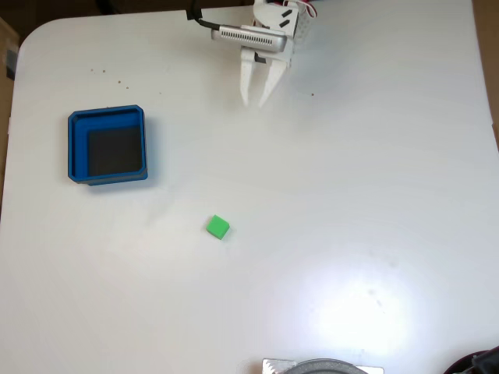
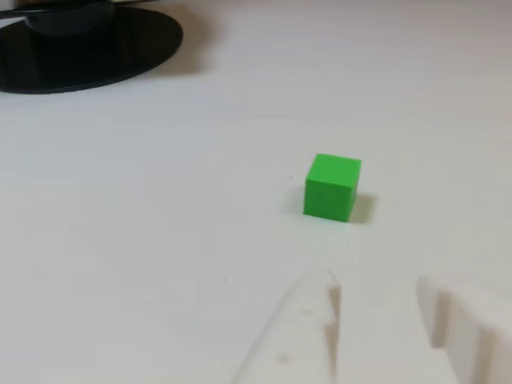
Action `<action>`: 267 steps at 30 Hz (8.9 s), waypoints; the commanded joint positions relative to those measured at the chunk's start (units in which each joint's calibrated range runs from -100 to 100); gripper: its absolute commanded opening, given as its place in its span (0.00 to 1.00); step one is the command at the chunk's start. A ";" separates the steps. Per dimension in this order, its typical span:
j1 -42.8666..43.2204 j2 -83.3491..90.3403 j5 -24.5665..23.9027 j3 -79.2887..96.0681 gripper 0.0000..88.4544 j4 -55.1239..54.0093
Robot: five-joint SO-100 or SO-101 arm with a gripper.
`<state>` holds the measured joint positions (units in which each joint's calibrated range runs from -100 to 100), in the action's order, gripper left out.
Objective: Pick up green cube and drop it in the blue box
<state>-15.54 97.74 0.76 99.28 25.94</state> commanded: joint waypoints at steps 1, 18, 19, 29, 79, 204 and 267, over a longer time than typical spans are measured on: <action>-2.17 1.25 0.00 0.45 0.05 -1.03; -0.95 1.25 0.20 0.54 0.05 -1.11; -0.34 1.25 0.20 0.54 0.05 -1.11; 1.11 -1.09 0.24 -0.09 0.05 -1.69; 2.71 -74.25 -0.10 -67.87 0.05 -0.87; -0.19 -140.97 -12.75 -146.05 0.39 29.22; 0.50 -147.91 -7.52 -145.96 0.33 20.08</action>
<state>-15.11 -51.71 -6.67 -42.73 46.96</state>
